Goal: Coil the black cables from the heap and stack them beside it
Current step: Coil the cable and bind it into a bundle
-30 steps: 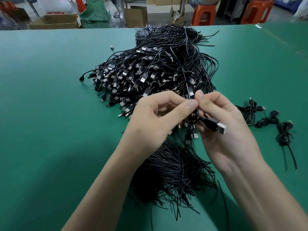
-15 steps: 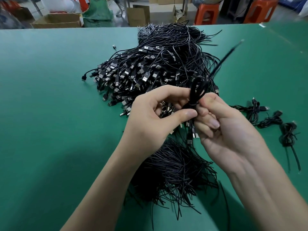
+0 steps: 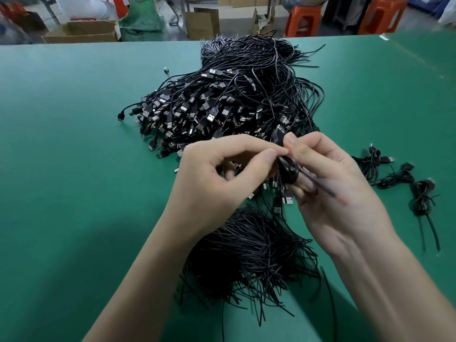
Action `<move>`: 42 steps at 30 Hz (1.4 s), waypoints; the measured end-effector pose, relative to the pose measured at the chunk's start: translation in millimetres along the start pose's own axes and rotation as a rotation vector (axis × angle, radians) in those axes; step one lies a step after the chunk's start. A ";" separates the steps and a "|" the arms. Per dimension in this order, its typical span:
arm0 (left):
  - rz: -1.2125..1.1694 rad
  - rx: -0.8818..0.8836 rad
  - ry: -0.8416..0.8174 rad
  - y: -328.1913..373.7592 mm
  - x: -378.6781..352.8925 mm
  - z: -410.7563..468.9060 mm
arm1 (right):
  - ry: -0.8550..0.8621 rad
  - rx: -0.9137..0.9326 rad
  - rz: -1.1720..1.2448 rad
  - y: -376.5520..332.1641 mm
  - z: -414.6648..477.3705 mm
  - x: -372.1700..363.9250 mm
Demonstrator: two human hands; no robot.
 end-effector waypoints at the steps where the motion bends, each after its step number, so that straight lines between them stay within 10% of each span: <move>1: -0.039 0.020 0.012 -2.4 0.2 -0.1 | 0.017 0.006 -0.025 0.1 0.2 0.9; 14: -0.554 0.589 0.091 -50.9 -18.4 -22.3 | 0.006 0.174 -0.250 -11.6 0.4 2.4; 32: -0.037 0.019 0.051 -7.9 -16.0 -1.8 | -0.058 -0.261 0.258 20.4 12.6 5.2; 42: -0.426 0.367 0.234 -43.3 -28.4 -18.9 | 0.106 0.129 -0.509 -11.8 8.6 14.4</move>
Point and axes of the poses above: each hand's wrist, its own z-axis towards the middle knuckle, its own x-axis out of the back of the hand, y = z × x, the point moved 9 cm from there along z, towards the middle knuckle, and after that the axes turned 14 degrees about -x, right-handed, at the moved point
